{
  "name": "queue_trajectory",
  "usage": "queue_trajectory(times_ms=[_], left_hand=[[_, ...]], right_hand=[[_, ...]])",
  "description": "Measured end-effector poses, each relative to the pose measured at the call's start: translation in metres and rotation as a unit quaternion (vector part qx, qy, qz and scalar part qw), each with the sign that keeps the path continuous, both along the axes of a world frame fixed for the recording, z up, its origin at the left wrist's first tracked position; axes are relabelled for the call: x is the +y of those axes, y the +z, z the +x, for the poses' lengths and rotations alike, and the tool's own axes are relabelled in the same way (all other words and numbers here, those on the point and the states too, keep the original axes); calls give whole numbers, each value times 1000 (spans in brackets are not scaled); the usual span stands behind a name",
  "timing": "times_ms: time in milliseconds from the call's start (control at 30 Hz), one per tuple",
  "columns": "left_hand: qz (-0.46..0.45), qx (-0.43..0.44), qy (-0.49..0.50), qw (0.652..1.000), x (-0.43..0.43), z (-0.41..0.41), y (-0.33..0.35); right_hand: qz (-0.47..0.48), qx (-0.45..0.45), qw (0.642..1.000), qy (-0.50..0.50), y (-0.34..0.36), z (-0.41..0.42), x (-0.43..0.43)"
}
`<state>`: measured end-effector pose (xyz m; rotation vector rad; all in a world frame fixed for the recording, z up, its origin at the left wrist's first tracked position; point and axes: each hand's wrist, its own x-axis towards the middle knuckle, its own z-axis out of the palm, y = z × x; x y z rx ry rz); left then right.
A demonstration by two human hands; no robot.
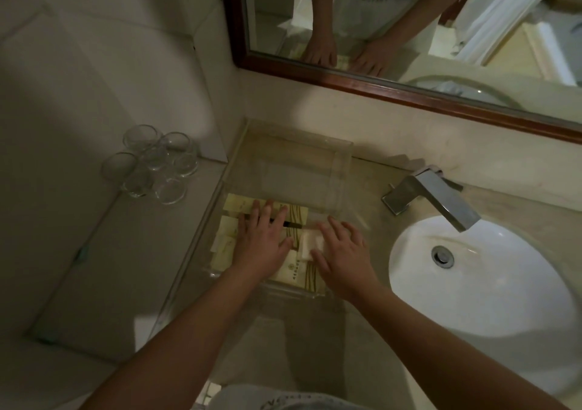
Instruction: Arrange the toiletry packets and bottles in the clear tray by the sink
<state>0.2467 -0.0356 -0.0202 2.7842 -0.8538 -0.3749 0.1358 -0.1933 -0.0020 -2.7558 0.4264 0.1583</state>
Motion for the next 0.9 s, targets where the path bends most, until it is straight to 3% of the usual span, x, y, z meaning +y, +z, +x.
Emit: queue_trajectory(times_ms=[100,167,233,333,433,900], left_hand=[[-92,-32,56,994,10,4,17],[-165,-80,133,974,31,8,24],[-193,-83,241,948,62,12,20],[-211,26,349,913,97,6,8],[-225,96,342,907,102,1,-1],[-236,124,348,899,100,24,-2]], right_hand=[[48,-72,993,-85,2,-14,3],[140,-82,969,-188,0,-29,7],[231,-26,934,-271,-4,-41,10],[220,65,945,-233,-10,-46,14],[209,60,958,-188,-5,-38,23],[303,-11,929,-211,-10,-18,24]])
